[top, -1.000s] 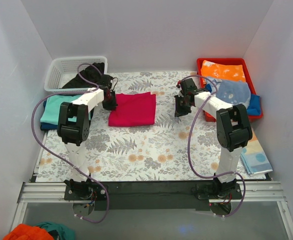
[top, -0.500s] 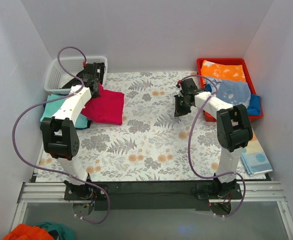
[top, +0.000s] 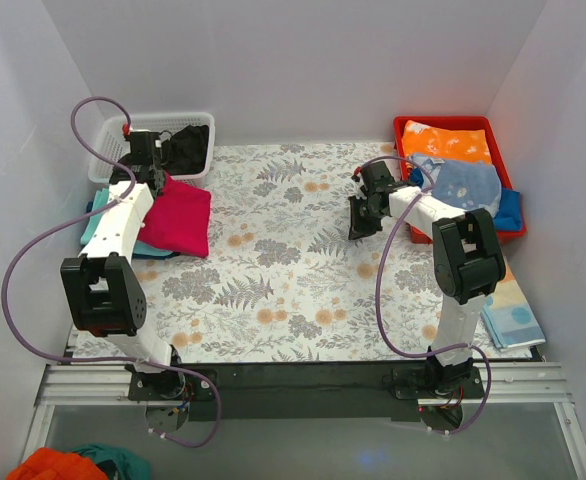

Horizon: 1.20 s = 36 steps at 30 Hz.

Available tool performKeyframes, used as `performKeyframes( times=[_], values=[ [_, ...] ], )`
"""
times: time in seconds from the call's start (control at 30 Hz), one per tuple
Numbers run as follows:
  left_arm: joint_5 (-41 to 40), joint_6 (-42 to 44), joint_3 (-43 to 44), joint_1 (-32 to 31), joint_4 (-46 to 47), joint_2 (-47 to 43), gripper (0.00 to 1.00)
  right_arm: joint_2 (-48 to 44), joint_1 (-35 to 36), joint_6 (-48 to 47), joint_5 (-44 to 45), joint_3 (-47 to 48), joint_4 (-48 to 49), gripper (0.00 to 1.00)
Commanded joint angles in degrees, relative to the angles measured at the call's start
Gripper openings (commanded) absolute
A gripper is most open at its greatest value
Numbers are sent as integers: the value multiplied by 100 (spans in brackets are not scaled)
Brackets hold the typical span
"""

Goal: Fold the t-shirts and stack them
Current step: Neatly place the folded tshirt to the corner

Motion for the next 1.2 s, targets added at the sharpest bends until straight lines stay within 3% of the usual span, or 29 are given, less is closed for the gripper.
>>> performKeyframes(
  times=[0.0, 0.17, 0.6, 1.17],
  values=[
    [-504, 393, 71, 260, 486, -270, 0, -117, -1, 31, -150, 74, 0, 18],
    [-803, 368, 545, 550, 355, 186, 0, -81, 7, 58, -273, 101, -79, 17],
    [-856, -353, 712, 1385, 363, 538, 0, 42, 7, 75, -291, 145, -202, 17],
    [-1032, -1100, 1152, 1772, 231, 1804, 0, -20, -1, 198, -229, 48, -299, 15]
  ],
)
